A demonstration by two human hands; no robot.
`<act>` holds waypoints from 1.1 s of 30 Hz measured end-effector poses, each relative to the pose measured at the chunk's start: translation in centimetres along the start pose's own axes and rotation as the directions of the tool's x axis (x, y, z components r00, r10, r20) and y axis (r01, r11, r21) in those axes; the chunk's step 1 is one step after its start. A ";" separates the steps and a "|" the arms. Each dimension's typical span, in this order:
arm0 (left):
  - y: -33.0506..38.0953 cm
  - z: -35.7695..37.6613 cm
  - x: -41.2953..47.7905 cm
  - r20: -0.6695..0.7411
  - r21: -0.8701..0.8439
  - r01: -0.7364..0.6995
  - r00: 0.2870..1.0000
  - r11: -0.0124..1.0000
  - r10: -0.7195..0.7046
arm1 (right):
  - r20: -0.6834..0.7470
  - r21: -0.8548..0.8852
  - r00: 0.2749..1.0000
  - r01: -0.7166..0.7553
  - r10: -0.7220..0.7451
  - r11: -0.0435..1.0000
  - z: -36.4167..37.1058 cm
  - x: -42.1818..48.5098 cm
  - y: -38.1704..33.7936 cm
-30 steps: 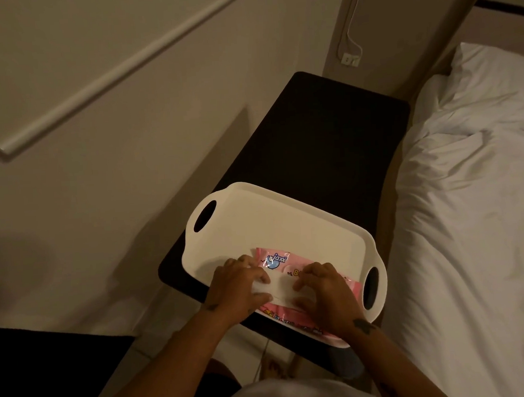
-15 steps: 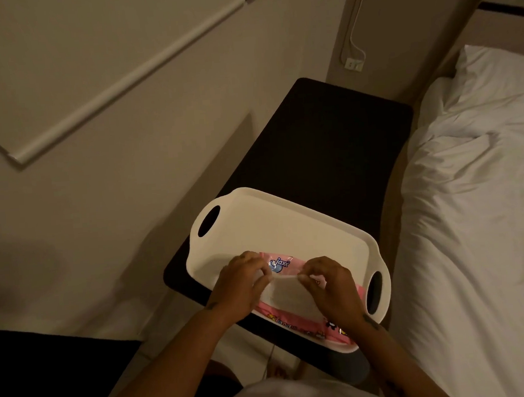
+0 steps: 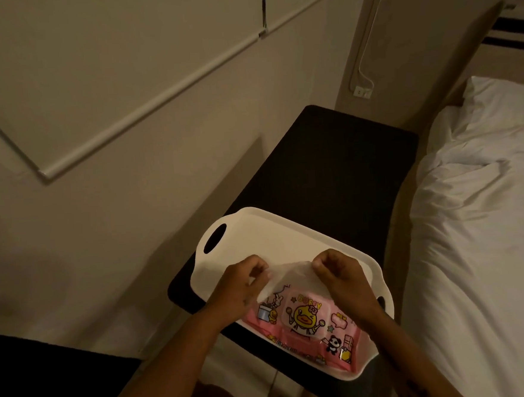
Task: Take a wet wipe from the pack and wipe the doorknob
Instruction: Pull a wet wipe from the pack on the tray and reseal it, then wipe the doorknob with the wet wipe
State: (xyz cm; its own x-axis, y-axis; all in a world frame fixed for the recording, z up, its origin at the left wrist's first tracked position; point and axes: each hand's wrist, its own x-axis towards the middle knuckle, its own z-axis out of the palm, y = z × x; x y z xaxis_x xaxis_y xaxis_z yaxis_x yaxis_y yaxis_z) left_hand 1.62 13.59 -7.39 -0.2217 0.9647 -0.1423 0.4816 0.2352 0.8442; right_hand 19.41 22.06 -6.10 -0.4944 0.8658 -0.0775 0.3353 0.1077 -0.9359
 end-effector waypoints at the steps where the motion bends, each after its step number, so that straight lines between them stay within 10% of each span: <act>1: 0.5 -0.4 0.0 -0.035 -0.008 -0.011 0.999 1.000 0.010 | 0.006 -0.008 1.000 0.008 -0.008 1.000 -0.1 0.3 -0.1; 17: 5.6 -14.0 -8.7 -0.666 -0.149 -0.124 0.745 0.981 -0.007 | 0.375 0.144 0.875 0.269 -0.304 0.952 9.3 4.1 -12.5; 33: 9.6 -34.4 -33.4 -0.968 0.249 -0.024 0.011 0.968 0.249 | 0.345 0.551 0.538 0.547 -0.769 0.630 30.5 -6.9 -39.7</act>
State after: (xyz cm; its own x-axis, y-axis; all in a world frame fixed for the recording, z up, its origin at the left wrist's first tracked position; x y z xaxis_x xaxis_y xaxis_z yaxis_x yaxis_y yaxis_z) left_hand -15.49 -20.47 23.25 -0.7034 -0.0460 0.7093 0.6827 0.2343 0.6921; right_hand -14.96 -3.08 21.07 -0.8008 0.2141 0.5593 -0.5009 0.2726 -0.8215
